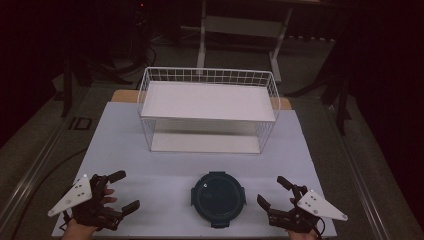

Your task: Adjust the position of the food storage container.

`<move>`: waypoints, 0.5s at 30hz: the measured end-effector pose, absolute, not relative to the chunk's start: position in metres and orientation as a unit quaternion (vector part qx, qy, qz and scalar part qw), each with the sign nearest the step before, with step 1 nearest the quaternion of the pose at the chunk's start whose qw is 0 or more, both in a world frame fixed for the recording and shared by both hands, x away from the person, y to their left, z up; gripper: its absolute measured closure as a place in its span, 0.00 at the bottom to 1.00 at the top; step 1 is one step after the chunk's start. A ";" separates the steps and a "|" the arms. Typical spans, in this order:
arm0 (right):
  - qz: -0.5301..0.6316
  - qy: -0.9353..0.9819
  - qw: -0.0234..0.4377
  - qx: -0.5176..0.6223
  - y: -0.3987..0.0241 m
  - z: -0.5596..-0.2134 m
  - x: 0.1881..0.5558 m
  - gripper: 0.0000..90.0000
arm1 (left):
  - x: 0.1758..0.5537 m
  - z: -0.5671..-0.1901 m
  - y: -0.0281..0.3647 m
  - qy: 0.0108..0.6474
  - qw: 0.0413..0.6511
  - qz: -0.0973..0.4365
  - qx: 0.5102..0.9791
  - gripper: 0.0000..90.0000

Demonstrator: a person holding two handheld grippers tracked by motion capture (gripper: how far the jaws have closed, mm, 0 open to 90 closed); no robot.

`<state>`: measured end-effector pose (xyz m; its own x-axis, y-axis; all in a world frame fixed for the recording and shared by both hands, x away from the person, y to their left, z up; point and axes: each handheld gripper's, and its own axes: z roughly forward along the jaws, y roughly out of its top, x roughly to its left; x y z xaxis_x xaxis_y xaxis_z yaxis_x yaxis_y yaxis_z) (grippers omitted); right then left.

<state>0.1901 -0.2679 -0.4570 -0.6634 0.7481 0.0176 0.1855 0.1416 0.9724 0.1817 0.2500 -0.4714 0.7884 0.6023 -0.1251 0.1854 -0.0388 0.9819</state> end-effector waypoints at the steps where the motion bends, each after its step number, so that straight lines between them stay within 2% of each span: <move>1: 0.569 0.714 0.245 0.327 -0.267 -0.456 0.189 0.15 | 0.181 -0.471 0.250 0.279 0.633 0.166 0.702 0.00; 5: 0.576 0.709 0.237 0.331 -0.265 -0.450 0.181 0.15 | 0.180 -0.471 0.249 0.276 0.634 0.169 0.703 0.00; 11: 0.577 0.708 0.259 0.313 -0.262 -0.435 0.173 0.15 | 0.180 -0.470 0.248 0.272 0.635 0.167 0.704 0.00; 15: 0.582 0.713 0.237 0.311 -0.259 -0.424 0.176 0.15 | 0.181 -0.470 0.249 0.274 0.637 0.167 0.701 0.00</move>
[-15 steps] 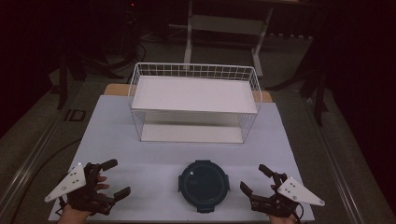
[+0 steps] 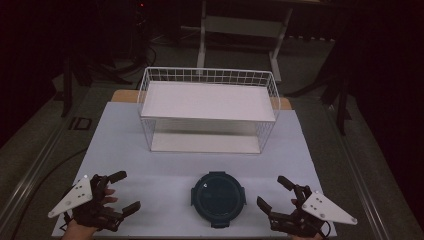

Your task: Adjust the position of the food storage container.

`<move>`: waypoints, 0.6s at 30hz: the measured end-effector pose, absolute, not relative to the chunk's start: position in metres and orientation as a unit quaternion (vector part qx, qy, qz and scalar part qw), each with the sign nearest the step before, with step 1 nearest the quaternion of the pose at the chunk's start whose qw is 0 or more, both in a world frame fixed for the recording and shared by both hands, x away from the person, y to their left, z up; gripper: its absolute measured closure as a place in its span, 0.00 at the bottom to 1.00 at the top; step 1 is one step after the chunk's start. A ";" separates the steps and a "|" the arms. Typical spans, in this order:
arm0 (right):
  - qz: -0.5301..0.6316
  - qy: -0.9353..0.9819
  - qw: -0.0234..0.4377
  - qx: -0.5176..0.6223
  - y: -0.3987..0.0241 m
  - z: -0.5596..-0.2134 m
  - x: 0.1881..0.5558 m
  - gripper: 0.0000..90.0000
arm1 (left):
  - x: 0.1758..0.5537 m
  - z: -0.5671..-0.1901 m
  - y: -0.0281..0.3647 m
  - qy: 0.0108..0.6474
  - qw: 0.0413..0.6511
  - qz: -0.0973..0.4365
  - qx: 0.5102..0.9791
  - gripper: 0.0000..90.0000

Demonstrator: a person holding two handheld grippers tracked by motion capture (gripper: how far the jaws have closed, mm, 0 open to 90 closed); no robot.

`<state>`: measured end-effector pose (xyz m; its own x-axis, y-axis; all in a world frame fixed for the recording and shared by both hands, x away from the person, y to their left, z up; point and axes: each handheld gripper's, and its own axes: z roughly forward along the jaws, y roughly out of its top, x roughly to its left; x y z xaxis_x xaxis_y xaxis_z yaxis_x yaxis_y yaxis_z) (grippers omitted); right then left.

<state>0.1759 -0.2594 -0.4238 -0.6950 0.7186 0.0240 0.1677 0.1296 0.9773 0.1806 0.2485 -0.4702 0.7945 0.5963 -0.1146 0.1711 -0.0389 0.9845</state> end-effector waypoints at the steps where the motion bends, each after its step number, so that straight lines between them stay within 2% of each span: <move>1: 0.582 0.716 0.228 0.311 -0.259 -0.422 0.177 0.15 | 0.181 -0.470 0.249 0.274 0.637 0.167 0.701 0.00; 3: 0.581 0.717 0.225 0.311 -0.259 -0.420 0.179 0.14 | 0.181 -0.470 0.249 0.274 0.636 0.168 0.702 0.00; 10: 0.577 0.744 0.154 0.301 -0.243 -0.410 0.192 0.14 | 0.182 -0.471 0.247 0.275 0.633 0.167 0.705 0.00; 13: 0.571 0.753 0.151 0.291 -0.237 -0.412 0.193 0.15 | 0.182 -0.471 0.247 0.274 0.632 0.166 0.705 0.00; 15: 0.569 0.758 0.129 0.291 -0.229 -0.418 0.194 0.19 | 0.182 -0.472 0.247 0.274 0.632 0.166 0.705 0.00; 16: 0.566 0.765 0.110 0.288 -0.227 -0.421 0.195 0.27 | 0.183 -0.472 0.247 0.274 0.633 0.166 0.705 0.00; 18: 0.556 0.774 0.105 0.283 -0.222 -0.425 0.194 0.36 | 0.183 -0.472 0.247 0.274 0.632 0.165 0.706 0.00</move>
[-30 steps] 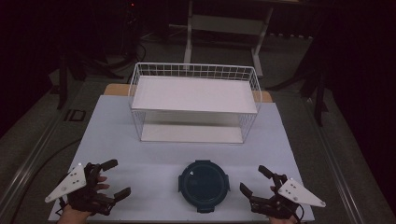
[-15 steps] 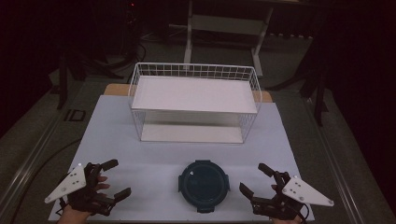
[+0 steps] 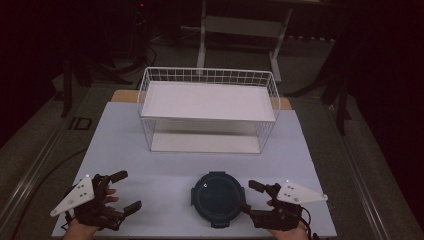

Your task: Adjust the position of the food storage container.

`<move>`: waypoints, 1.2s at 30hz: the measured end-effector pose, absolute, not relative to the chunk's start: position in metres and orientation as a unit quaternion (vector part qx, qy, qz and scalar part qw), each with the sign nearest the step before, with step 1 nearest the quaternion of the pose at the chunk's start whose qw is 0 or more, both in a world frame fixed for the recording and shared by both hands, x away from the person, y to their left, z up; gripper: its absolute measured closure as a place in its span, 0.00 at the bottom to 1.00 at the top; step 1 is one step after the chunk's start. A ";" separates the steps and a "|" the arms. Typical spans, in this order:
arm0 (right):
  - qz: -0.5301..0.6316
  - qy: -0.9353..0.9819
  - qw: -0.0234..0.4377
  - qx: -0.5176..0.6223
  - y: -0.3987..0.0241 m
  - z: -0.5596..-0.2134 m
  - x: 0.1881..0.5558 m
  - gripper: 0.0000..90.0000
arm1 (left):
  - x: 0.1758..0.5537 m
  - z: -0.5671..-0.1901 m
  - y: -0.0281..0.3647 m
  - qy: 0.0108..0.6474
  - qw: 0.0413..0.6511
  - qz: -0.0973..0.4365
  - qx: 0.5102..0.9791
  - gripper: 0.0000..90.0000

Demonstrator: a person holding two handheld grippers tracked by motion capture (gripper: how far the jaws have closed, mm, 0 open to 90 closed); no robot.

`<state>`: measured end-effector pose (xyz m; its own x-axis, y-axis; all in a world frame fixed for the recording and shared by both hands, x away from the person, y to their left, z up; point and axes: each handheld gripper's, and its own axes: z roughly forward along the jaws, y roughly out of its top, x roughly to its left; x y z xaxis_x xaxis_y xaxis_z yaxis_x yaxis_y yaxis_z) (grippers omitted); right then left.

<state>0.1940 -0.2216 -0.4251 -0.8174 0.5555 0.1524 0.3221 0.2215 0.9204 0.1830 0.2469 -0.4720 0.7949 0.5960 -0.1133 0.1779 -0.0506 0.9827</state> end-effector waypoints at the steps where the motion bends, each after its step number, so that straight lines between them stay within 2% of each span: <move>1: 0.556 0.774 0.105 0.283 -0.222 -0.425 0.194 0.36 | 0.183 -0.472 0.247 0.274 0.632 0.165 0.706 0.00; 2: 0.547 0.785 0.098 0.275 -0.217 -0.429 0.193 0.44 | 0.183 -0.472 0.247 0.274 0.632 0.164 0.706 0.00; 4: 0.542 0.791 0.087 0.269 -0.211 -0.434 0.191 0.51 | 0.183 -0.472 0.247 0.273 0.632 0.165 0.707 0.00; 5: 0.542 0.791 0.087 0.269 -0.211 -0.434 0.191 0.51 | 0.183 -0.472 0.247 0.273 0.632 0.165 0.707 0.00; 6: 0.536 0.799 0.070 0.265 -0.205 -0.441 0.189 0.60 | 0.183 -0.472 0.247 0.273 0.633 0.165 0.706 0.00; 8: 0.527 0.808 0.054 0.258 -0.199 -0.449 0.187 0.68 | 0.183 -0.471 0.247 0.272 0.633 0.166 0.705 0.00; 12: 0.503 0.828 0.041 0.244 -0.189 -0.463 0.182 0.82 | 0.183 -0.472 0.246 0.272 0.633 0.164 0.706 0.00; 15: 0.493 0.837 0.032 0.234 -0.186 -0.467 0.180 0.87 | 0.183 -0.472 0.246 0.271 0.633 0.164 0.707 0.00; 19: 0.470 0.856 0.000 0.215 -0.178 -0.477 0.175 0.99 | 0.183 -0.472 0.246 0.271 0.632 0.163 0.708 0.00; 24: 0.451 0.868 -0.019 0.209 -0.175 -0.486 0.171 1.00 | 0.183 -0.472 0.246 0.271 0.632 0.164 0.707 0.00; 36: 0.433 0.876 -0.016 0.213 -0.179 -0.498 0.179 1.00 | 0.183 -0.473 0.246 0.270 0.631 0.163 0.709 0.00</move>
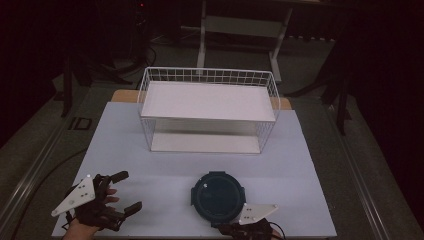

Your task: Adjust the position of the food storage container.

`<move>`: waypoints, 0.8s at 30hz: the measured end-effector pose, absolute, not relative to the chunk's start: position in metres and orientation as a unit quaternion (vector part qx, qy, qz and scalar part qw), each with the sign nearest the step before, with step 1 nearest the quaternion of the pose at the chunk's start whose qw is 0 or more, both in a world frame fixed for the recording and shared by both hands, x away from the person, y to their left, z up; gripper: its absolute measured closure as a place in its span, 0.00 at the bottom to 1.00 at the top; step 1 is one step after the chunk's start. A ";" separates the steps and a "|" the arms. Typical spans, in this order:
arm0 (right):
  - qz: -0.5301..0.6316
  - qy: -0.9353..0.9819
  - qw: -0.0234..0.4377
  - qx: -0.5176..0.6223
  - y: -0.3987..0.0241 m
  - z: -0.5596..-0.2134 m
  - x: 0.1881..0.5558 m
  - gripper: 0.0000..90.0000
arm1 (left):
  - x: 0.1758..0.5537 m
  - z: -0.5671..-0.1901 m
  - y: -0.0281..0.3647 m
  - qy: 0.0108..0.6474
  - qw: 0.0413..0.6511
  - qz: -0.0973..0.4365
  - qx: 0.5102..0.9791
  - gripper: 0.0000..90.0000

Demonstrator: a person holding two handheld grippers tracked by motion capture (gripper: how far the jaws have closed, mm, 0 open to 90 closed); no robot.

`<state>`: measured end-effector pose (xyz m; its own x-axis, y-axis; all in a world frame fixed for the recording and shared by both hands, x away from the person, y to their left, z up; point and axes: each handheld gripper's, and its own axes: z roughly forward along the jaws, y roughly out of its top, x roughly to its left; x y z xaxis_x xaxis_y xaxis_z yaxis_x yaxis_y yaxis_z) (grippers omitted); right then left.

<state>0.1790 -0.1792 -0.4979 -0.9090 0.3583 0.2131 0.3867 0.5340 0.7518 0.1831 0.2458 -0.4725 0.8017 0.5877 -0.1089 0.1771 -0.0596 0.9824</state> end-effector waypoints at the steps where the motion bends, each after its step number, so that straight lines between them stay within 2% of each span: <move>1: -0.435 -0.875 0.017 -0.212 -0.179 -0.498 0.180 1.00 | 0.183 -0.473 0.246 0.270 0.631 0.162 0.709 0.00; 24: -0.433 -0.875 0.003 -0.215 -0.174 -0.498 0.213 1.00 | 0.184 -0.473 0.244 0.270 0.630 0.160 0.710 0.00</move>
<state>0.2129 -0.1741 -0.4983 -0.9072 0.3748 0.1912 0.3793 0.5316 0.7574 0.1835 0.2443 -0.4733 0.8036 0.5844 -0.1127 0.1813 -0.0600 0.9816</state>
